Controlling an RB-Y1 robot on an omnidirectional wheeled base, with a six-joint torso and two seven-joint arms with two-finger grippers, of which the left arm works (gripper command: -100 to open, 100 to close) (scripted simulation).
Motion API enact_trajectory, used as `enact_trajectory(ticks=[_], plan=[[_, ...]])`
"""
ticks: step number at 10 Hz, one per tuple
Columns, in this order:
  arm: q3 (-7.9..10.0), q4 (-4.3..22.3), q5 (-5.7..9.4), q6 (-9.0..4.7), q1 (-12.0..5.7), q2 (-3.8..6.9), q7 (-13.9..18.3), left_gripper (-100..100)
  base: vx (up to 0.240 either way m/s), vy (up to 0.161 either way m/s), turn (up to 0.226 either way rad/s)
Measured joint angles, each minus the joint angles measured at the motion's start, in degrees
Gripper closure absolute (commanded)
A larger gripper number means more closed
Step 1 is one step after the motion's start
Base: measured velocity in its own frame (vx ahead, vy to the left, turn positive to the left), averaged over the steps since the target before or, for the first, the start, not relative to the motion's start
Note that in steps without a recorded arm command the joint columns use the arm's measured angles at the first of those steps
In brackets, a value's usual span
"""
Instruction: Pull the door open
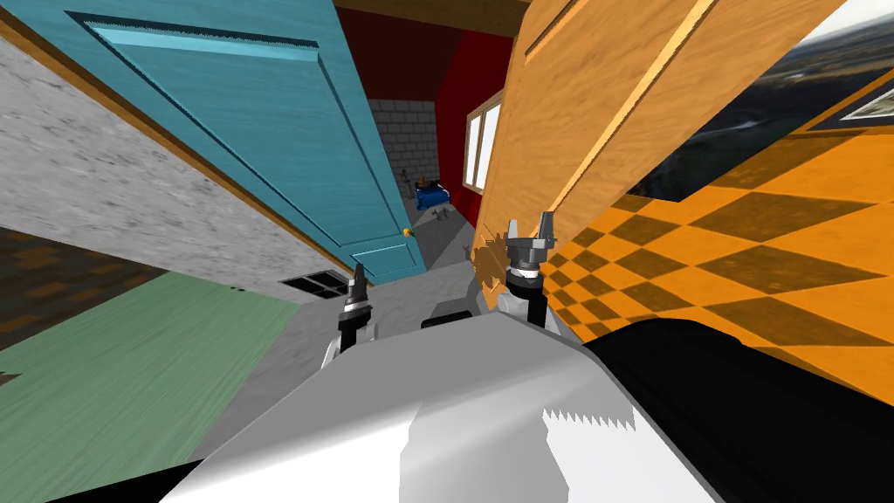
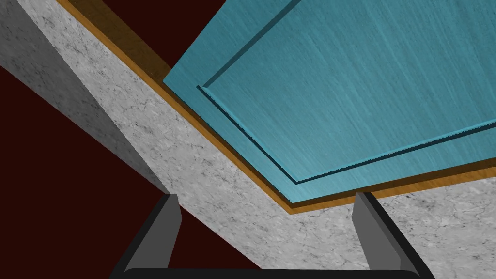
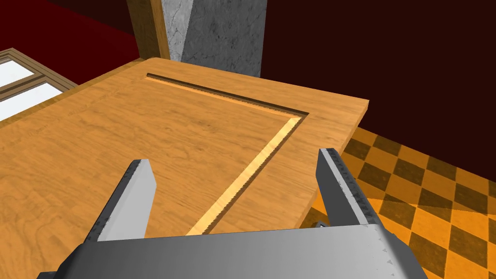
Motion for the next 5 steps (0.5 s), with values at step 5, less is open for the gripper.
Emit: enact_trajectory(ticks=[5], plan=[[1.9,5.7,-1.64,-1.51,-1.49,0.1,-6.1,-100,0.104,-0.014,-0.036]])
